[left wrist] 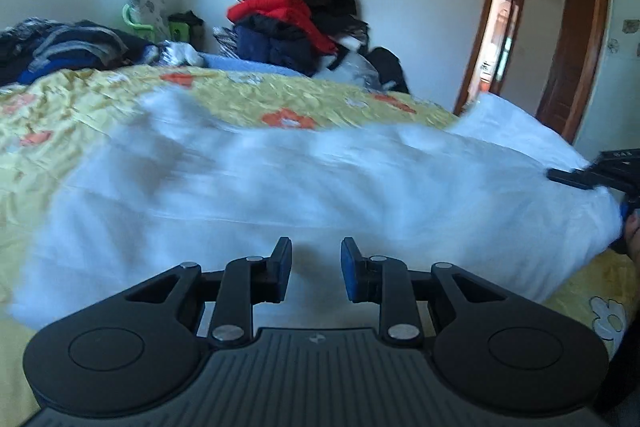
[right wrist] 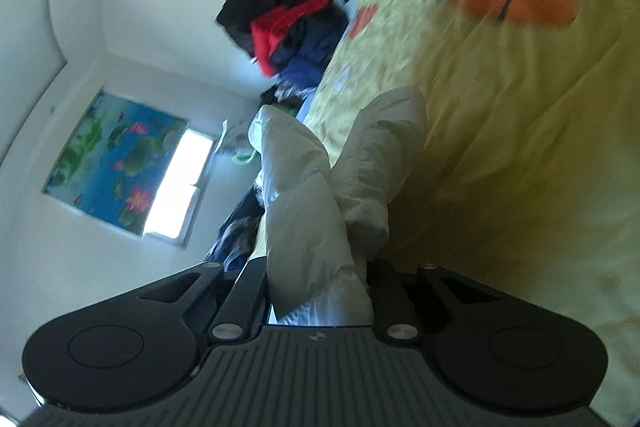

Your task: Fold small clothes

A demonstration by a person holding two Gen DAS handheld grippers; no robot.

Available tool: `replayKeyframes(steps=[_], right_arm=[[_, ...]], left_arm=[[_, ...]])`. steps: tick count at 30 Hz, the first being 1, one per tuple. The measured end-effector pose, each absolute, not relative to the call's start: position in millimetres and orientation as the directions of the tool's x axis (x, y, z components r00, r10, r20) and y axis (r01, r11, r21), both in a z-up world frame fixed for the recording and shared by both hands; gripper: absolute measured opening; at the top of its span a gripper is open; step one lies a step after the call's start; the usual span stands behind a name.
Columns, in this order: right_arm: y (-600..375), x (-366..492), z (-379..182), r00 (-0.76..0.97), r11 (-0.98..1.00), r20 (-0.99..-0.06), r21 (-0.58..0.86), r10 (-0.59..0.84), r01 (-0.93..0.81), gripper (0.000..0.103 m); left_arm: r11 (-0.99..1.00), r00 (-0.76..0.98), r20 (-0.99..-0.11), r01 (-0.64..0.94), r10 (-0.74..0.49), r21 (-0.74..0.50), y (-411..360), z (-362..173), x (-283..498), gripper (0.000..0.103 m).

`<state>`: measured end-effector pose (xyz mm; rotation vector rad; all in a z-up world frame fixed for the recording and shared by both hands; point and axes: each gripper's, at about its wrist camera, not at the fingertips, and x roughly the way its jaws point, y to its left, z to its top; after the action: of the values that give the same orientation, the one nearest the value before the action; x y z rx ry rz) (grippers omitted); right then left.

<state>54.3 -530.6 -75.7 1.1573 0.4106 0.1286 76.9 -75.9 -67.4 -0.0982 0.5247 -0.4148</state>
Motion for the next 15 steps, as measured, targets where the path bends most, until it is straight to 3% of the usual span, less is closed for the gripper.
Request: replayKeyframes(steps=[6, 9, 11, 15], right_arm=[[-561, 48, -43, 0.932, 0.518, -0.33, 0.829, 0.152, 0.209, 0.017], [-555, 56, -18, 0.925, 0.593, -0.375, 0.758, 0.055, 0.272, 0.017], [-534, 61, 1, 0.93, 0.662, -0.369, 0.698, 0.003, 0.275, 0.017], [-471, 69, 33, 0.944, 0.783, -0.324, 0.572, -0.058, 0.244, 0.017]], left_arm=[[0.978, 0.884, -0.422, 0.166, -0.203, -0.124, -28, -65, 83, 0.027], [0.97, 0.834, -0.495, 0.205, -0.242, -0.129, -25, -78, 103, 0.027], [0.952, 0.786, -0.54, 0.218, -0.302, -0.215, -24, -89, 116, 0.026], [0.939, 0.768, -0.55, 0.201, -0.327, -0.278, -26, -96, 121, 0.027]])
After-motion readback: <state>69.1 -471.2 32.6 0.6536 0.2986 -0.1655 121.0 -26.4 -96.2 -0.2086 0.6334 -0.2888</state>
